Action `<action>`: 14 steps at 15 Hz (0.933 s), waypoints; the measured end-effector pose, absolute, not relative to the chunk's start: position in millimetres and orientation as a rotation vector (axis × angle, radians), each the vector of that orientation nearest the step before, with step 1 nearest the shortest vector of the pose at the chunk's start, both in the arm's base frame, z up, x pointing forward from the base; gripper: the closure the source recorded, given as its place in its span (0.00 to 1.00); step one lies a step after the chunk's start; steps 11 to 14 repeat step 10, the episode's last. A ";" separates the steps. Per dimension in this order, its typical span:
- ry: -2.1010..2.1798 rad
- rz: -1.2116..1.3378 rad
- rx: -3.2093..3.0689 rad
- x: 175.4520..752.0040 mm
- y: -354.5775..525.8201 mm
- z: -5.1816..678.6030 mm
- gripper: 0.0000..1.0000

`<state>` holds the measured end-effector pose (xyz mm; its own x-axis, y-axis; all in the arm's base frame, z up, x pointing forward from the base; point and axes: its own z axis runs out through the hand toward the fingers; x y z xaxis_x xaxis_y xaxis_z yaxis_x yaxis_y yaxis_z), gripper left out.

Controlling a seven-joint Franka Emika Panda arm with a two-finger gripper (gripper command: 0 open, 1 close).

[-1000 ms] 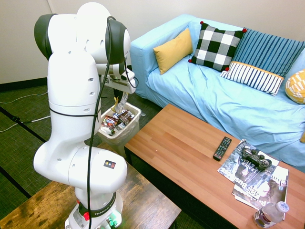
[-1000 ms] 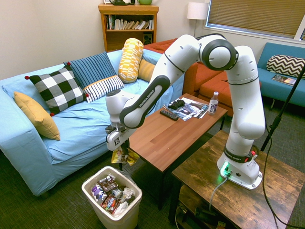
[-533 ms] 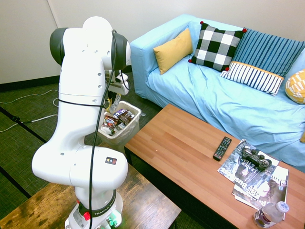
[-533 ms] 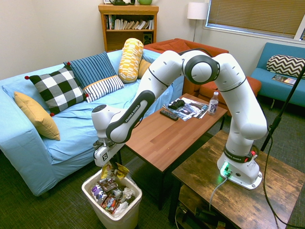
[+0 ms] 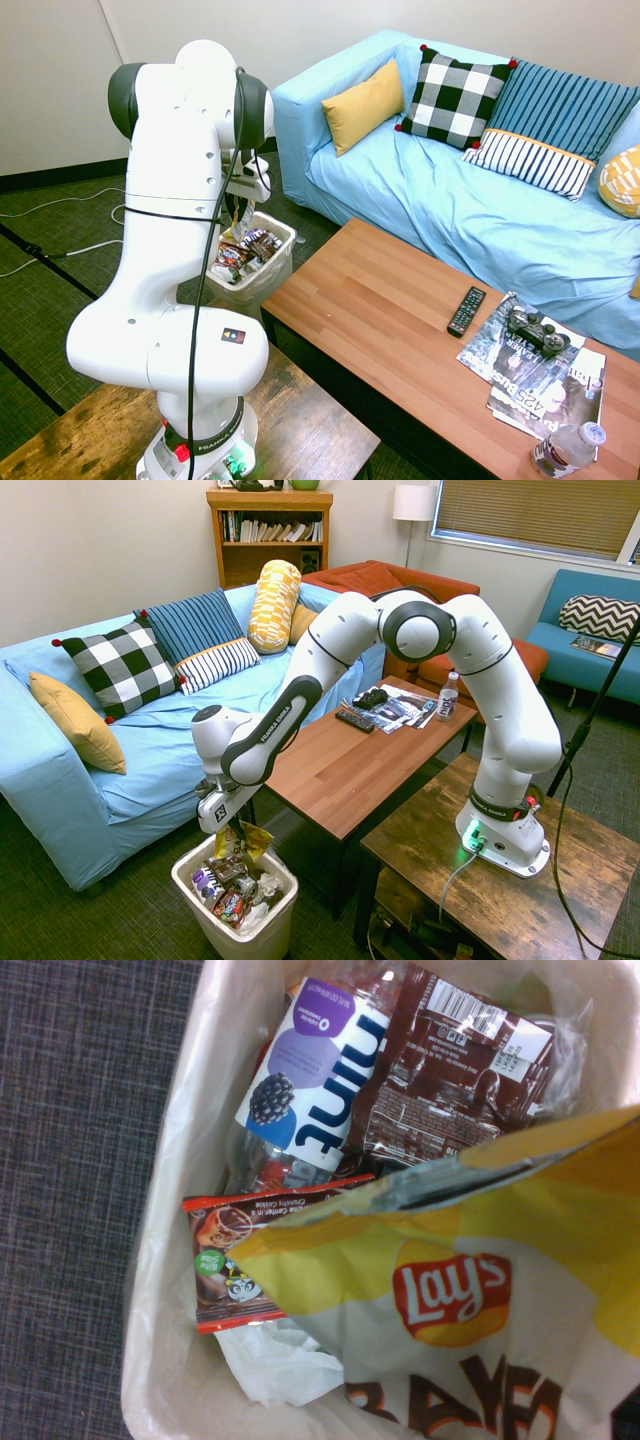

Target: Throw the chip bag in the trash bin

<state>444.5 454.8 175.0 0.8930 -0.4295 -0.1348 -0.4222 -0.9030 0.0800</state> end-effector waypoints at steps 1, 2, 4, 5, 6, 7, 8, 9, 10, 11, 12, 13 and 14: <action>-0.677 -0.231 3.009 444.5 454.9 175.0 0.00; -0.674 -0.231 3.010 443.7 455.7 175.0 0.00; -0.666 -0.231 3.011 441.3 458.2 175.0 0.00; -0.665 -0.230 3.013 441.0 459.4 175.8 0.00; -0.664 -0.229 3.016 441.1 460.6 176.7 0.00; -0.665 -0.227 3.019 441.9 461.6 178.0 0.00; -0.664 -0.226 3.020 442.5 462.7 179.3 0.00; -0.663 -0.226 3.020 442.6 463.8 179.9 0.00; -0.660 -0.227 3.019 442.5 465.4 180.4 0.00; -0.660 -0.227 3.019 442.5 465.4 180.4 0.00; -0.660 -0.227 3.019 442.5 465.4 180.4 0.00; -0.660 -0.227 3.019 442.5 465.4 180.4 0.00; -0.660 -0.227 3.019 442.5 465.4 180.4 0.00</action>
